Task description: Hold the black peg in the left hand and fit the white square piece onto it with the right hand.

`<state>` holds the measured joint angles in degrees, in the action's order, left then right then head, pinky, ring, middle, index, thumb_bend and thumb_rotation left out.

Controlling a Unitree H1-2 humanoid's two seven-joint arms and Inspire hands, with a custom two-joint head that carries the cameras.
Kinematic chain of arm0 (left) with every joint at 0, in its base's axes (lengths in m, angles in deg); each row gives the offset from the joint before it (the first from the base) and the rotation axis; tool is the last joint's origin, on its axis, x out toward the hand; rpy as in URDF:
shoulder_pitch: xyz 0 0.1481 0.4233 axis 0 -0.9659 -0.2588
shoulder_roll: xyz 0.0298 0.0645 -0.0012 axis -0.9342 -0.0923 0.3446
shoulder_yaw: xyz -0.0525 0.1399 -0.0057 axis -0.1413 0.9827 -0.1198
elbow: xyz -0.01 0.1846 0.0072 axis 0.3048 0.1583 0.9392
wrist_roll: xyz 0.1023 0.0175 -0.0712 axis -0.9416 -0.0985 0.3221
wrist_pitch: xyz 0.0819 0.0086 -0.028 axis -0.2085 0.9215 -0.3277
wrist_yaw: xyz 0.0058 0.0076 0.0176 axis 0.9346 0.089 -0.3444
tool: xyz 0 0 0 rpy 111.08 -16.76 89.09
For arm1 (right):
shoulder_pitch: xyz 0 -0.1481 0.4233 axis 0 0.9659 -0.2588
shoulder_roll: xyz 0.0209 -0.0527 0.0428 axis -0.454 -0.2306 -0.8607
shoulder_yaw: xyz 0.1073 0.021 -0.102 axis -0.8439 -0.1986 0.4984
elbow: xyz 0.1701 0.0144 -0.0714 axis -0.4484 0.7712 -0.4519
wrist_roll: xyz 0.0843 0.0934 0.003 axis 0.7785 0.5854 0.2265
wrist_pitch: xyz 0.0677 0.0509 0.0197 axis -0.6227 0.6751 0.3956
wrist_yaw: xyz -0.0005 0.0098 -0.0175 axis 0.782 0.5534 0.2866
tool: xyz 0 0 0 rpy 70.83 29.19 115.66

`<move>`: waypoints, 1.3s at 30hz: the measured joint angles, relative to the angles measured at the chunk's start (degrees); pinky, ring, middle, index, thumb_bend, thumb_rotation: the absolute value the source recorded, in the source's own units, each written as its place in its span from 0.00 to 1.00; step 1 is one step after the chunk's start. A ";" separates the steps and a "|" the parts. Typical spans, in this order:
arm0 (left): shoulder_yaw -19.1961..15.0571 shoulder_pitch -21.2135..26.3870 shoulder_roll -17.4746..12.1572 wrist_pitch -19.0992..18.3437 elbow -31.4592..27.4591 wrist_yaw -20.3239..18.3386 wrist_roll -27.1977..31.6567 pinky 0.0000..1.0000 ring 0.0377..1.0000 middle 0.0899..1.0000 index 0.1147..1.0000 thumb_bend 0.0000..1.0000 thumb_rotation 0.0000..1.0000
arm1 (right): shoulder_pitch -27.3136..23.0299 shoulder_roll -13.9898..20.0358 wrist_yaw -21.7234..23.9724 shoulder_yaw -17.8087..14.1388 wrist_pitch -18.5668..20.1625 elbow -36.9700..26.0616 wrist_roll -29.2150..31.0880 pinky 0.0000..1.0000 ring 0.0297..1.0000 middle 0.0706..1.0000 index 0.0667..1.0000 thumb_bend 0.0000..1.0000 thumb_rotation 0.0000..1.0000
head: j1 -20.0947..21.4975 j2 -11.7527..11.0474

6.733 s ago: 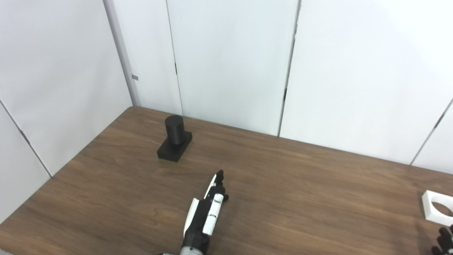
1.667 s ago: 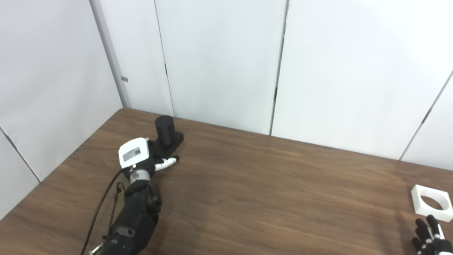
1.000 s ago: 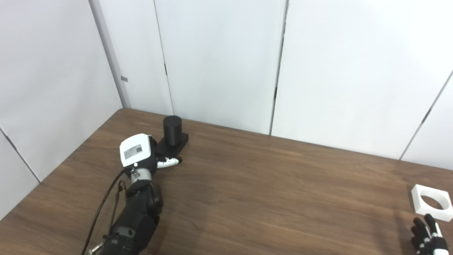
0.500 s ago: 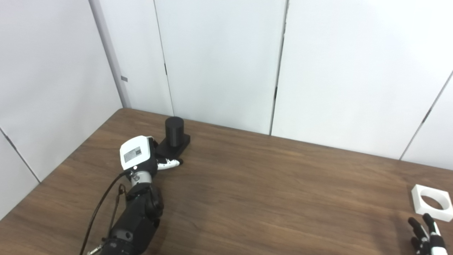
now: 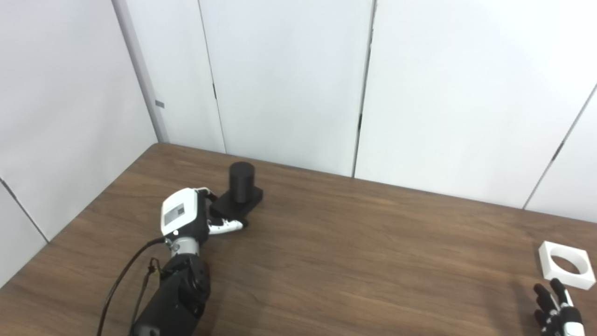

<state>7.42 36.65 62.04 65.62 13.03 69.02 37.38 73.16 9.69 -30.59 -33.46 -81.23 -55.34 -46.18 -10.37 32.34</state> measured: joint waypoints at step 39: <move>10.72 -15.01 -3.76 30.71 -17.97 -18.44 12.55 0.71 0.84 0.79 0.42 0.51 0.04 | -0.12 -0.62 -2.15 3.79 2.70 -2.08 -4.57 1.00 0.96 0.90 1.00 0.51 1.00 | 12.65 4.74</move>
<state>18.14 21.64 58.28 96.32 -4.94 50.58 49.92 73.03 9.07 -32.73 -29.67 -78.53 -57.42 -50.75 2.28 37.09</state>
